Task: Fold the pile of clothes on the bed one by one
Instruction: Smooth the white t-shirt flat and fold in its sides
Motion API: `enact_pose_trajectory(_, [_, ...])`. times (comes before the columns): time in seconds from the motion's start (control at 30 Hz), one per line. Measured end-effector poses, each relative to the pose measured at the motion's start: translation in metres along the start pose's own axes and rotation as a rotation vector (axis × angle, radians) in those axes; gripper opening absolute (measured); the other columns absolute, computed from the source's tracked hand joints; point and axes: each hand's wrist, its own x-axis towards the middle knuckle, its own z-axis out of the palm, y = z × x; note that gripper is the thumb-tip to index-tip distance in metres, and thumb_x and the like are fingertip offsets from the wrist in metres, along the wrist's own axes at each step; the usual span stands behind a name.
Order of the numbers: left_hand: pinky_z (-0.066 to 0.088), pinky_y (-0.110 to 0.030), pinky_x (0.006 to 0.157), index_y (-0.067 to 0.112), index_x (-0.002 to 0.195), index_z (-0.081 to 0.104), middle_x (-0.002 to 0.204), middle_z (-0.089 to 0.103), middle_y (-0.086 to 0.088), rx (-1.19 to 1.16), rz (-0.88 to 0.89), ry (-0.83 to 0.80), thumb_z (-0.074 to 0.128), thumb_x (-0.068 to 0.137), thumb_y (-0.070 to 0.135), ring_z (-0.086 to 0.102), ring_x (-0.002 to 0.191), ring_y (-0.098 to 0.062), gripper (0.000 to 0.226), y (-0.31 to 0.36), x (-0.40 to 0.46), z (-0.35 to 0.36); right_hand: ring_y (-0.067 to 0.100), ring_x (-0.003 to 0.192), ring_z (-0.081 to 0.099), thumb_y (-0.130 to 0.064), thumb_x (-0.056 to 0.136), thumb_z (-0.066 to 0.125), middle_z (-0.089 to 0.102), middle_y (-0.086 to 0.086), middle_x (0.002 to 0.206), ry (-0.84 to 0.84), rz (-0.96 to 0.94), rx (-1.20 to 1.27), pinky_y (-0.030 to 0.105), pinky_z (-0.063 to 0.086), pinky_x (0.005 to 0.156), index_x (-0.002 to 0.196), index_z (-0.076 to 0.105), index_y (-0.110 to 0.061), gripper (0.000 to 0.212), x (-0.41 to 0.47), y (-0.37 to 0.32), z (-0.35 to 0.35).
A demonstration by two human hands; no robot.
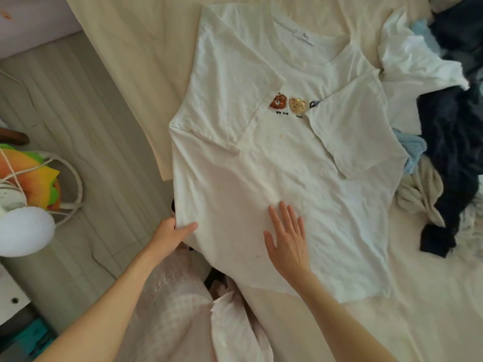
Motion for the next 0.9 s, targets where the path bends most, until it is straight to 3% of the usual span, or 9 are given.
enact_pose_trajectory(0.17, [0.043,-0.016,0.066,0.031,0.089,0.062,0.088,0.066,0.018,-0.037,0.089,0.093,0.066,0.086,0.030,0.061,0.081,0.005,0.005,-0.035,-0.034,0.012,0.025,0.147,0.010,-0.024,0.097,0.048,0.020,0.008,0.157,0.091,0.138,0.073,0.044,0.007,0.118,0.146,0.035,-0.014,0.051,-0.056,0.055,0.020])
enact_pose_trajectory(0.3, [0.045,-0.021,0.076,0.025,0.112,0.059,0.099,0.065,0.015,-0.023,0.133,0.123,0.068,0.085,0.023,0.061,0.091,-0.002,0.029,-0.051,-0.057,0.013,0.027,0.144,0.020,-0.023,0.096,0.051,0.028,0.011,0.154,0.104,0.276,0.068,0.045,0.018,0.115,0.143,0.041,-0.013,0.049,-0.096,0.100,0.032])
enact_pose_trajectory(0.57, [0.052,-0.023,0.062,-0.004,0.116,0.058,0.105,0.061,-0.009,0.097,-0.029,0.216,0.064,0.087,0.007,0.059,0.090,-0.023,0.032,-0.084,-0.095,0.024,0.032,0.132,0.036,-0.024,0.094,0.052,0.038,0.014,0.146,0.199,0.718,0.346,0.041,0.030,0.106,0.134,0.049,-0.010,0.043,-0.137,0.154,0.044])
enact_pose_trajectory(0.63, [0.056,-0.023,0.062,-0.006,0.121,0.054,0.112,0.060,-0.012,0.001,-0.071,0.211,0.058,0.092,0.009,0.058,0.094,-0.027,0.033,-0.095,-0.101,0.026,0.033,0.123,0.045,-0.025,0.093,0.052,0.047,0.017,0.136,0.300,0.931,0.575,0.040,0.035,0.102,0.129,0.050,-0.004,0.042,-0.137,0.160,0.045])
enact_pose_trajectory(0.67, [0.057,-0.027,0.070,-0.005,0.124,0.052,0.115,0.060,-0.014,-0.115,-0.091,0.215,0.055,0.093,0.010,0.058,0.097,-0.028,0.034,-0.099,-0.103,0.026,0.032,0.110,0.052,-0.025,0.092,0.054,0.053,0.017,0.124,0.360,1.047,0.736,0.039,0.040,0.095,0.123,0.053,-0.002,0.038,-0.136,0.162,0.043])
enact_pose_trajectory(0.73, [0.050,-0.040,0.087,0.000,0.127,0.048,0.119,0.060,-0.013,-0.377,-0.115,0.234,0.052,0.095,0.010,0.058,0.104,-0.029,0.034,-0.105,-0.107,0.027,0.021,0.073,0.054,-0.026,0.092,0.055,0.054,0.012,0.091,0.448,1.227,1.130,0.033,0.045,0.069,0.101,0.055,-0.005,0.023,-0.134,0.166,0.037])
enact_pose_trajectory(0.77, [0.047,-0.044,0.091,0.002,0.127,0.048,0.118,0.060,-0.012,-0.506,-0.123,0.247,0.050,0.095,0.010,0.059,0.105,-0.029,0.032,-0.107,-0.107,0.027,0.017,0.067,0.053,-0.027,0.093,0.056,0.054,0.006,0.084,0.456,1.290,1.341,0.028,0.045,0.062,0.099,0.054,-0.008,0.020,-0.133,0.170,0.033])
enact_pose_trajectory(0.87, [0.047,-0.048,0.088,0.009,0.118,0.051,0.111,0.063,-0.010,-0.773,-0.137,0.268,0.046,0.096,0.011,0.061,0.100,-0.027,0.022,-0.111,-0.108,0.035,0.018,0.109,0.059,-0.034,0.094,0.056,0.058,0.002,0.125,0.383,1.372,1.790,0.026,0.046,0.088,0.135,0.044,-0.009,0.049,-0.129,0.184,0.021])
enact_pose_trajectory(0.9, [0.047,-0.048,0.086,0.012,0.114,0.052,0.110,0.063,-0.008,-0.815,-0.132,0.277,0.045,0.097,0.011,0.062,0.099,-0.025,0.019,-0.110,-0.108,0.040,0.017,0.110,0.057,-0.038,0.093,0.056,0.056,0.000,0.127,0.334,1.386,1.846,0.027,0.045,0.091,0.137,0.041,-0.009,0.055,-0.128,0.187,0.018])
